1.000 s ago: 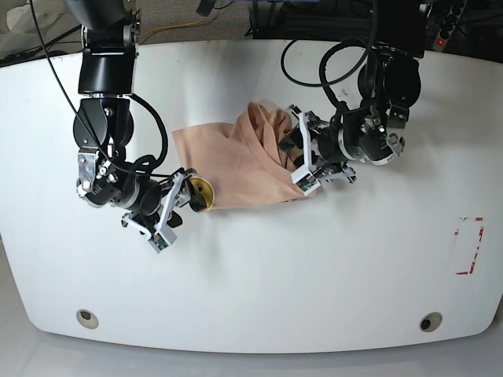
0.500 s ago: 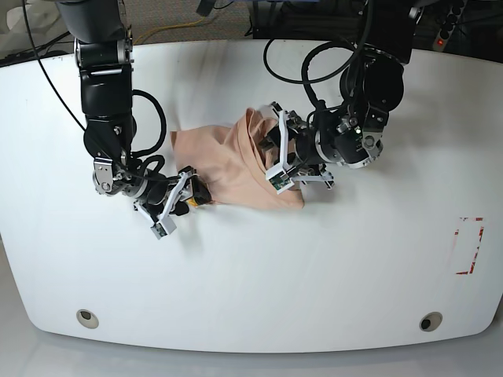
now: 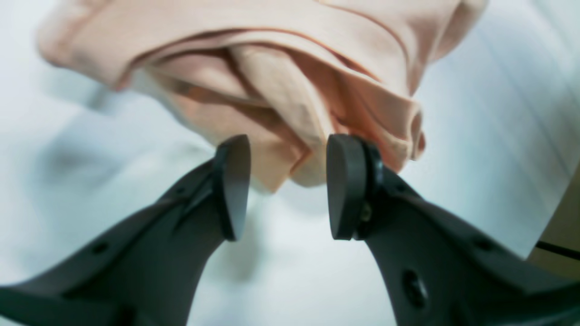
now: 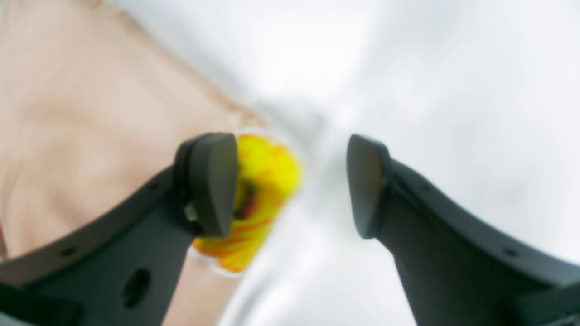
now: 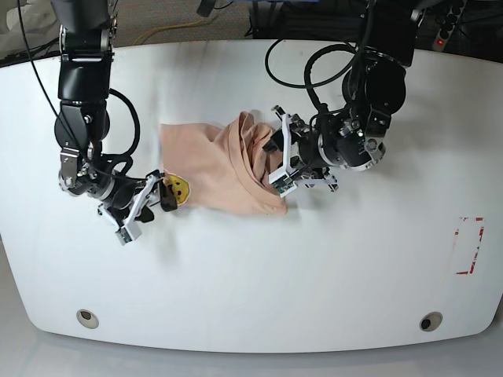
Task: Fold the T-shirt properly
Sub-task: 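Grasp the peach shirt's edges with both grippers and lift them, then flip the shirt bundle over, bringing the smiley sticker side up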
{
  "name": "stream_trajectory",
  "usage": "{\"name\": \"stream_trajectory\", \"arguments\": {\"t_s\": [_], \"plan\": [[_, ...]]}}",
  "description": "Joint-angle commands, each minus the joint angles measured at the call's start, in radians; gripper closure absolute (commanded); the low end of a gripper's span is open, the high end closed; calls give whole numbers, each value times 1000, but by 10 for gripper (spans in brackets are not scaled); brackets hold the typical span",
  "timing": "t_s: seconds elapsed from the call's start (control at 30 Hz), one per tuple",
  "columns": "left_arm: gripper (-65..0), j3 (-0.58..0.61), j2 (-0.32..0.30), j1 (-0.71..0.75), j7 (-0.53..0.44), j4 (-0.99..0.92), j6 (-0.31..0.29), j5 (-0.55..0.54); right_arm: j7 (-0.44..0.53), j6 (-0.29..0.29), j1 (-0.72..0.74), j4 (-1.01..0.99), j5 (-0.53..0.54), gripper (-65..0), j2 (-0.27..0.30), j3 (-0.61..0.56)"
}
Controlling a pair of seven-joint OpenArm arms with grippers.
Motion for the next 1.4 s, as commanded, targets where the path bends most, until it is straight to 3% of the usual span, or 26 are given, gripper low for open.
{"name": "stream_trajectory", "arguments": {"t_s": [0.0, 0.13, 0.23, 0.4, 0.5, 0.67, 0.97, 1.23, 1.37], "plan": [[-251, -2, -25, 7, -19, 55, 0, -19, 28, 5, 37, 20, 21, -355, 16, 11], [-251, 3, -36, 42, -16, 91, -17, -20, 36, 7, 90, -26, -72, -355, 5, 12], [-251, 3, -37, 85, -14, 110, -122, -17, 133, 8, 111, -107, -187, -355, -25, 11], [-251, 3, -52, 117, -14, 98, -122, -14, 226, 23, 123, -200, -313, -355, -50, 11], [-251, 19, -48, 111, -16, 61, -122, -14, 228, 36, 117, -205, -321, -355, -48, 12], [-251, 55, -45, 27, -22, -70, -72, -15, 163, 36, 45, -130, -321, -304, -44, 19], [-251, 50, -6, -157, -71, -225, -63, -15, 51, 36, -176, 149, -321, -287, -56, 12], [-251, 46, -51, -269, -43, -208, -69, -20, -30, 36, -334, 344, -326, -285, -167, 11], [-251, -4, -86, -280, -29, -113, -69, -20, -107, 36, -381, 439, -326, -285, -252, 11]]}}
